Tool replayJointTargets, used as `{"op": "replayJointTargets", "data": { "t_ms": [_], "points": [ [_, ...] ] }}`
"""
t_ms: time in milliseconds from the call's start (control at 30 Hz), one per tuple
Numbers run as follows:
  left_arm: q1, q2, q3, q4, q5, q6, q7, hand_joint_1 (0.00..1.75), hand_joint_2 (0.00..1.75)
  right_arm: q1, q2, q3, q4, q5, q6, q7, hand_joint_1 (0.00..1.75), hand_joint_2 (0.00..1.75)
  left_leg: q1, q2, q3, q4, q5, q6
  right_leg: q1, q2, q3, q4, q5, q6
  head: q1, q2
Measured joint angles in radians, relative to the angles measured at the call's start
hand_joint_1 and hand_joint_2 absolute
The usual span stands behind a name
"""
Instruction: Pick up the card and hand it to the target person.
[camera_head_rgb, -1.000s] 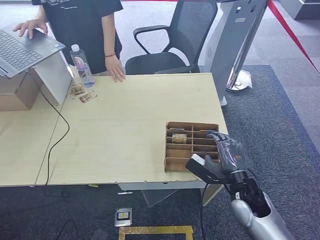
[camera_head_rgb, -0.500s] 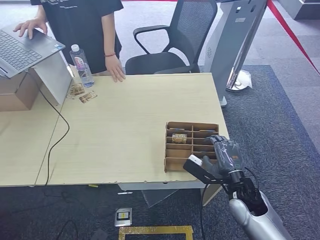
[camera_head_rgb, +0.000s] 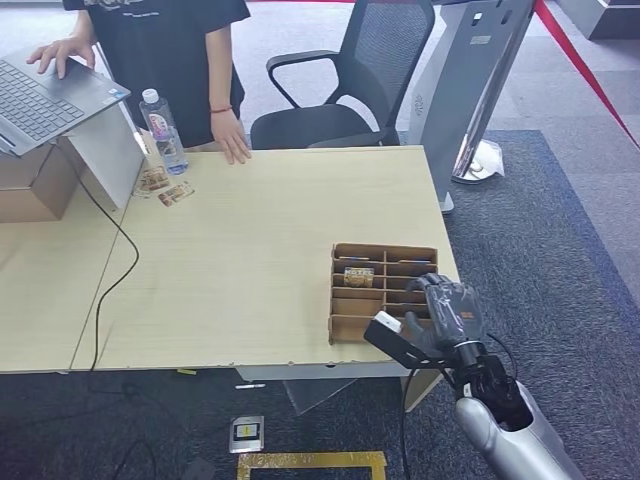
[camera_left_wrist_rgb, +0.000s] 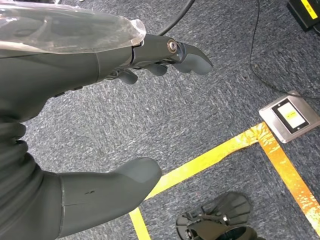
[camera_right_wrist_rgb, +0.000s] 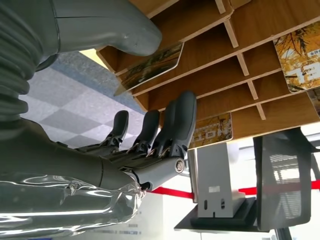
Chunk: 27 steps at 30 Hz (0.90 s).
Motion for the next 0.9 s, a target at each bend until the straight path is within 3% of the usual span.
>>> {"op": "replayJointTargets", "data": {
  "t_ms": [567, 600, 733, 800, 900],
  "points": [
    [0.001, 0.0, 0.0, 0.0, 0.0, 0.0, 0.0, 0.0, 1.75, -0.002, 0.0, 0.0, 0.009, 0.121, 0.025, 0.069, 1.06, 1.75, 0.0, 0.0, 0.0, 0.0, 0.0, 0.0, 0.0, 0.0, 0.0, 0.0, 0.0, 0.0, 0.0, 0.0],
    [0.001, 0.0, 0.0, 0.0, 0.0, 0.0, 0.0, 0.0, 1.75, -0.002, 0.0, 0.0, 0.009, 0.129, 0.028, 0.072, 1.11, 1.75, 0.0, 0.0, 0.0, 0.0, 0.0, 0.0, 0.0, 0.0, 0.0, 0.0, 0.0, 0.0, 0.0, 0.0],
    [0.001, 0.0, 0.0, 0.0, 0.002, 0.0, 0.0, 0.0, 1.75, -0.002, 0.0, 0.0, 0.009, 0.157, 0.036, 0.085, 1.64, 1.75, 0.0, 0.0, 0.0, 0.0, 0.0, 0.0, 0.0, 0.0, 0.0, 0.0, 0.0, 0.0, 0.0, 0.0],
    [0.001, 0.0, 0.0, 0.0, 0.003, 0.0, 0.0, 0.0, 1.75, -0.003, 0.0, -0.001, 0.009, 0.178, 0.044, 0.094, 1.75, 1.75, 0.0, 0.0, 0.0, 0.0, 0.0, 0.0, 0.0, 0.0, 0.0, 0.0, 0.0, 0.0, 0.0, 0.0],
    [0.001, 0.0, 0.0, 0.0, 0.004, 0.004, 0.0, 0.0, 1.75, -0.005, 0.0, -0.001, 0.009, 0.215, 0.058, 0.109, 1.75, 1.75, 0.0, 0.0, 0.0, 0.0, 0.0, 0.0, 0.0, 0.0, 0.0, 0.0, 0.0, 0.0, 0.0, 0.0]
  ]
}}
